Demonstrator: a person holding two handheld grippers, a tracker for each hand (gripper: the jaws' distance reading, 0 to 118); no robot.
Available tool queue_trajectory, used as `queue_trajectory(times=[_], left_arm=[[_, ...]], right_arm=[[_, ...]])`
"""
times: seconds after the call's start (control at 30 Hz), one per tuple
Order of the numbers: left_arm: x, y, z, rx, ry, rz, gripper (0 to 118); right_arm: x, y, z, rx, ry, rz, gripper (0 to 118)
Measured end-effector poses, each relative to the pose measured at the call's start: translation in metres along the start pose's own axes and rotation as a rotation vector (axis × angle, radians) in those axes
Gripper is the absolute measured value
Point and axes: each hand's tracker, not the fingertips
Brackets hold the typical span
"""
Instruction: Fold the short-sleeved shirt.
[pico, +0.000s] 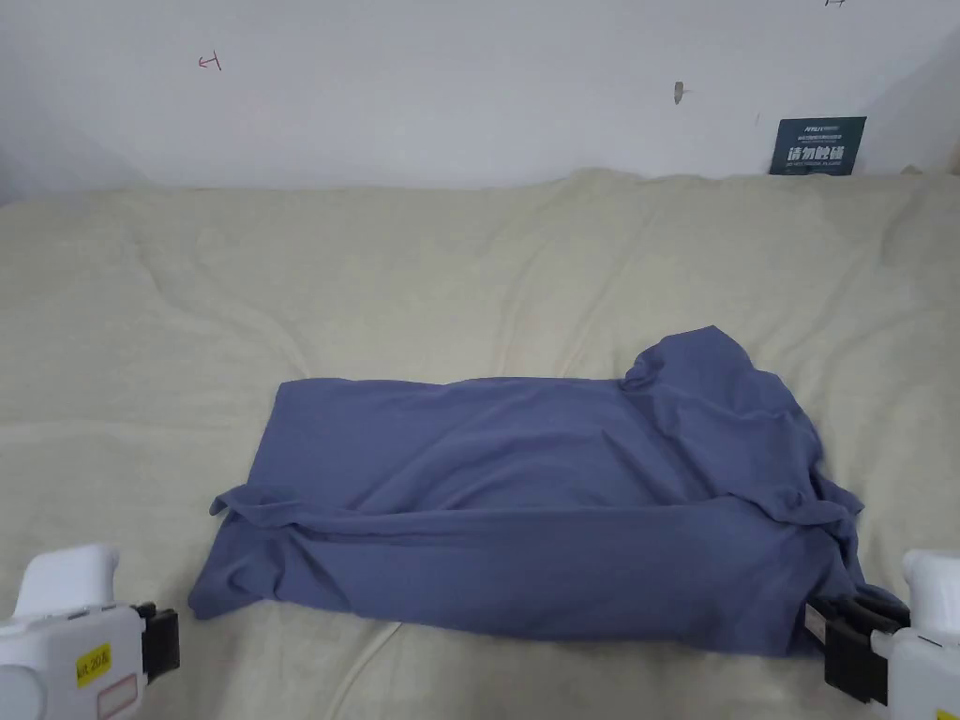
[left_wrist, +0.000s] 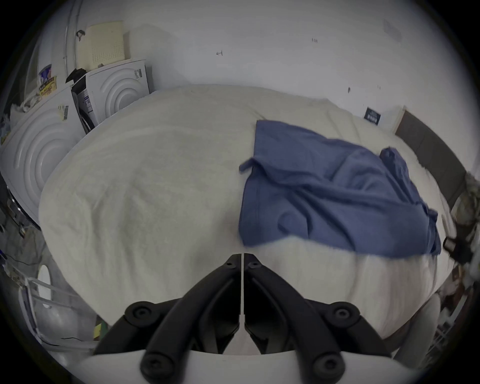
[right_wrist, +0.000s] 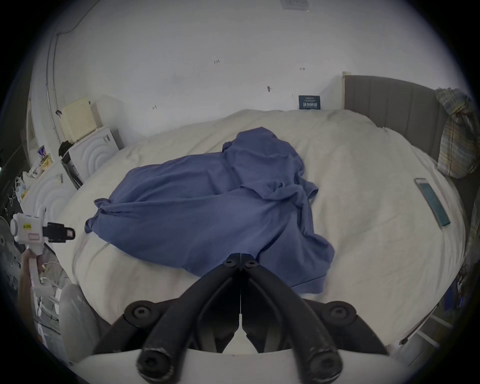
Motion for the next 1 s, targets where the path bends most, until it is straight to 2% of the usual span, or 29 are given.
queue_trajectory(times=[0.03, 0.07, 0.1, 0.13, 0.17, 0.2, 0.3, 0.37, 0.4, 0.47, 0.5, 0.53, 0.57, 0.67, 0.7, 0.73, 0.77, 0.8, 0.87, 1.0], left_arm=[[-0.003, 0.008, -0.006, -0.008, -0.006, 0.017, 3], [-0.003, 0.016, -0.011, -0.025, -0.014, 0.033, 17], [-0.003, 0.021, -0.02, -0.034, -0.017, 0.028, 49], [-0.004, 0.025, -0.031, -0.05, -0.025, 0.018, 88], [-0.005, 0.028, -0.041, -0.063, -0.036, 0.007, 101], [0.001, 0.03, -0.044, -0.074, -0.032, 0.001, 102], [0.004, 0.032, -0.061, -0.072, -0.008, -0.013, 102], [0.01, 0.028, -0.074, -0.145, -0.011, 0.001, 96], [0.014, 0.026, -0.075, -0.132, 0.041, -0.035, 96], [0.022, 0.026, -0.066, -0.089, 0.046, -0.121, 76], [0.023, 0.027, -0.064, -0.085, 0.026, -0.133, 57], [0.023, 0.028, -0.061, -0.081, 0.014, -0.115, 17], [0.026, 0.029, -0.061, -0.073, 0.029, -0.113, 7], [0.032, 0.032, -0.061, -0.096, 0.051, -0.155, 7], [0.034, 0.031, -0.059, -0.085, 0.073, -0.198, 7], [0.04, 0.032, -0.058, -0.084, 0.071, -0.203, 7], [0.039, 0.032, -0.055, -0.078, 0.068, -0.196, 7], [0.037, 0.034, -0.052, -0.074, 0.06, -0.19, 7], [0.037, 0.036, -0.039, -0.062, 0.045, -0.174, 7], [0.033, 0.041, -0.025, -0.048, 0.016, -0.147, 7]], right_arm=[[0.001, -0.001, -0.002, -0.004, 0.004, -0.009, 0], [0.001, -0.001, -0.004, -0.007, 0.0, -0.01, 0], [0.003, -0.002, -0.006, -0.009, 0.003, -0.008, 0], [0.002, -0.001, -0.006, -0.016, -0.008, -0.009, 0], [0.004, -0.001, -0.007, -0.021, -0.011, -0.013, 0], [0.006, -0.002, -0.008, -0.022, -0.005, -0.016, 0], [0.009, -0.002, -0.007, -0.024, -0.011, -0.033, 0], [0.012, -0.003, -0.01, -0.033, -0.031, -0.045, 0], [0.014, -0.003, -0.009, -0.035, -0.037, -0.049, 0], [0.019, -0.004, -0.01, -0.038, -0.046, -0.059, 0], [0.021, -0.005, -0.011, -0.039, -0.051, -0.065, 0], [0.022, -0.005, -0.009, -0.042, -0.053, -0.072, 0], [0.024, -0.006, -0.009, -0.044, -0.052, -0.075, 0], [0.027, -0.008, -0.006, -0.044, -0.071, -0.082, 1], [0.029, -0.009, -0.005, -0.041, -0.074, -0.082, 15], [0.032, -0.009, -0.004, -0.036, -0.08, -0.081, 57], [0.034, -0.009, -0.002, -0.033, -0.094, -0.064, 77], [0.036, -0.01, -0.001, -0.035, -0.108, -0.044, 77], [0.043, -0.01, -0.003, -0.03, -0.169, -0.016, 94], [0.051, 0.003, -0.017, -0.031, -0.195, 0.031, 96]])
